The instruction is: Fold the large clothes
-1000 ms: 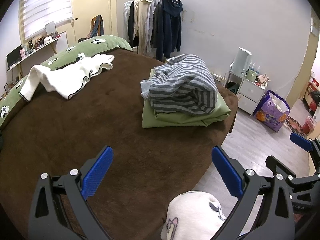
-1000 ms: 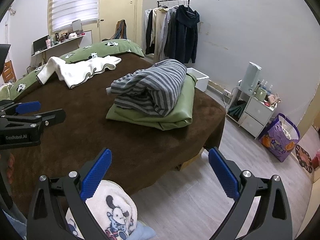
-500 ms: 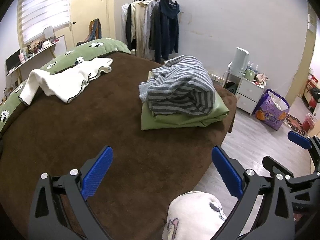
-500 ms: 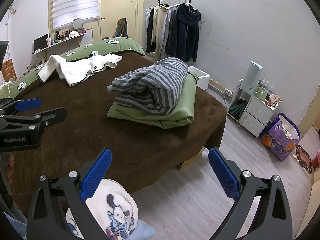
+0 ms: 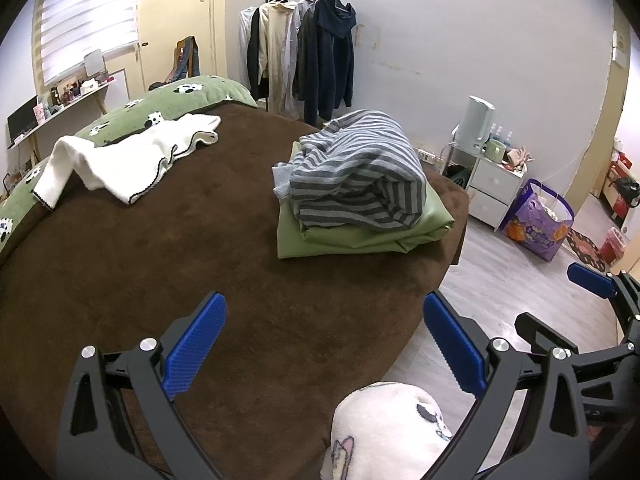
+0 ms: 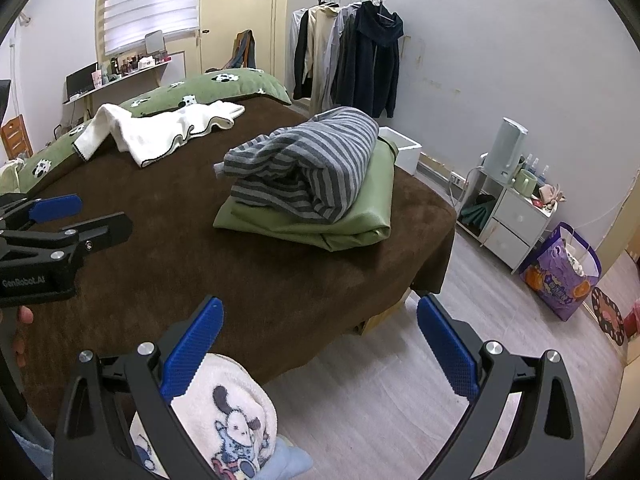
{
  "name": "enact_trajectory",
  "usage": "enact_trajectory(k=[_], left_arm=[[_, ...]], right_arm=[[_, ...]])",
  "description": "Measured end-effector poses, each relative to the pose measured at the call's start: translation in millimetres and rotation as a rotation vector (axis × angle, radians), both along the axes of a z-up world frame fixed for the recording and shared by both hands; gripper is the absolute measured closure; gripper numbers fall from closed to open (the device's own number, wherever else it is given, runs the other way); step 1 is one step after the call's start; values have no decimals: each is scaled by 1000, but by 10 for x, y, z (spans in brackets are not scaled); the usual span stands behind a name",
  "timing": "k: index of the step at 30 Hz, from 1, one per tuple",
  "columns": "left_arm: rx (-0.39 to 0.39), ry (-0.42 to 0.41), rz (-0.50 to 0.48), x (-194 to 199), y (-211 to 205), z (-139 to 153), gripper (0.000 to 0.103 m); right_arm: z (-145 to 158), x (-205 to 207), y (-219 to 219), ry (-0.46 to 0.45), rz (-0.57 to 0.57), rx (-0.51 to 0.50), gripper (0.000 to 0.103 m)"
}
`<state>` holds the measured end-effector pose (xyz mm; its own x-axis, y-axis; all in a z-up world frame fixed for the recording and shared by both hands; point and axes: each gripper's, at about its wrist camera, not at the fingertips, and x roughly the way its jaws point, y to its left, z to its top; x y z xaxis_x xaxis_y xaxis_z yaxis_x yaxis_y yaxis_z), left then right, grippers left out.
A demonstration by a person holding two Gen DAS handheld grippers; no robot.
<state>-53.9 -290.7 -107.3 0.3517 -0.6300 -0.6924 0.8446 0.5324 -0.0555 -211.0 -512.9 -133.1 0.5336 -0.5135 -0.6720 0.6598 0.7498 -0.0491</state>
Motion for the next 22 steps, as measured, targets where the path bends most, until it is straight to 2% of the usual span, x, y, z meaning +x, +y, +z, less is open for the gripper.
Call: enact_trajectory(k=[22], left_arm=[[22,-5,28,28,-4,-31,6]], right_arm=[[3,23,-12,1,-1,0,6]])
